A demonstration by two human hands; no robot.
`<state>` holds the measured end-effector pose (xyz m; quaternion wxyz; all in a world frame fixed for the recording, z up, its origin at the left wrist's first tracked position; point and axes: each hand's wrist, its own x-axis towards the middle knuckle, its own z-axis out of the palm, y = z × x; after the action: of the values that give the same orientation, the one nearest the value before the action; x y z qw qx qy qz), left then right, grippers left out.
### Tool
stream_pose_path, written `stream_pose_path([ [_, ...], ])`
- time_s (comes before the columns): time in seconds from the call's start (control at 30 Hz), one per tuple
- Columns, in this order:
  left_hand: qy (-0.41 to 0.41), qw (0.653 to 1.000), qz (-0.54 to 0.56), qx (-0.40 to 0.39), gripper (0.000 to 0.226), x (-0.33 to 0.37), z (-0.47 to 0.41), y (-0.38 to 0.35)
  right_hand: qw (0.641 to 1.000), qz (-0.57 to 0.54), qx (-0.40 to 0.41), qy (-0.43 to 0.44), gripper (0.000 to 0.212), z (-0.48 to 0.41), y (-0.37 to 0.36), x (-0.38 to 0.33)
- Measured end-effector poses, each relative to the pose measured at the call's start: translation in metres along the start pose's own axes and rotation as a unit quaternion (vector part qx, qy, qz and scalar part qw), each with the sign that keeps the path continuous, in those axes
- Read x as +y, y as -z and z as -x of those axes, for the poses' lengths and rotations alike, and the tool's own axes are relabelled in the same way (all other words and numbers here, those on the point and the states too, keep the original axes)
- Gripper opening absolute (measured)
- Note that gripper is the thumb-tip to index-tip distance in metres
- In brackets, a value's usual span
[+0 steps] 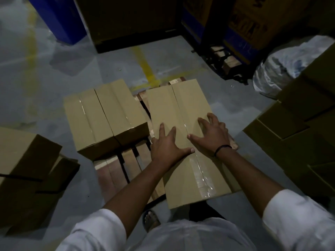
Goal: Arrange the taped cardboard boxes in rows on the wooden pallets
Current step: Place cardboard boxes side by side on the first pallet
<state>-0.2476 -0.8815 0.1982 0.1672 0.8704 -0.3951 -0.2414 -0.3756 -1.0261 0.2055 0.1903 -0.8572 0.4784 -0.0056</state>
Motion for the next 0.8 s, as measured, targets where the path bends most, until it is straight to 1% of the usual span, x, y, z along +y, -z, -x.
stream_pose_path([
  [0.13, 0.043, 0.999, -0.006, -0.003, 0.118, 0.035, -0.044, -0.012, 0.999, -0.002, -0.028, 0.017, 0.089, -0.053, 0.0, 0.029],
  [0.27, 0.083, 0.996, -0.037, -0.003, 0.117, 0.071, -0.09, -0.025, 0.997, -0.035, -0.064, 0.028, 0.087, -0.105, 0.004, 0.061],
  [0.43, 0.113, 0.993, -0.037, 0.015, 0.116, 0.099, -0.14, -0.041, 0.995, -0.042, -0.081, 0.049, 0.085, -0.16, 0.006, 0.087],
  [0.6, 0.145, 0.989, -0.013, 0.004, 0.122, 0.094, -0.186, -0.051, 0.994, -0.022, -0.086, 0.06, 0.086, -0.207, -0.009, 0.088],
  [0.7, 0.157, 0.988, 0.005, -0.003, 0.122, 0.072, -0.219, -0.058, 0.993, -0.003, -0.097, 0.07, 0.087, -0.24, -0.035, 0.08],
  [0.8, 0.163, 0.986, 0.02, -0.012, 0.121, 0.042, -0.25, -0.071, 0.989, 0.015, -0.125, 0.072, 0.092, -0.271, -0.07, 0.07],
])
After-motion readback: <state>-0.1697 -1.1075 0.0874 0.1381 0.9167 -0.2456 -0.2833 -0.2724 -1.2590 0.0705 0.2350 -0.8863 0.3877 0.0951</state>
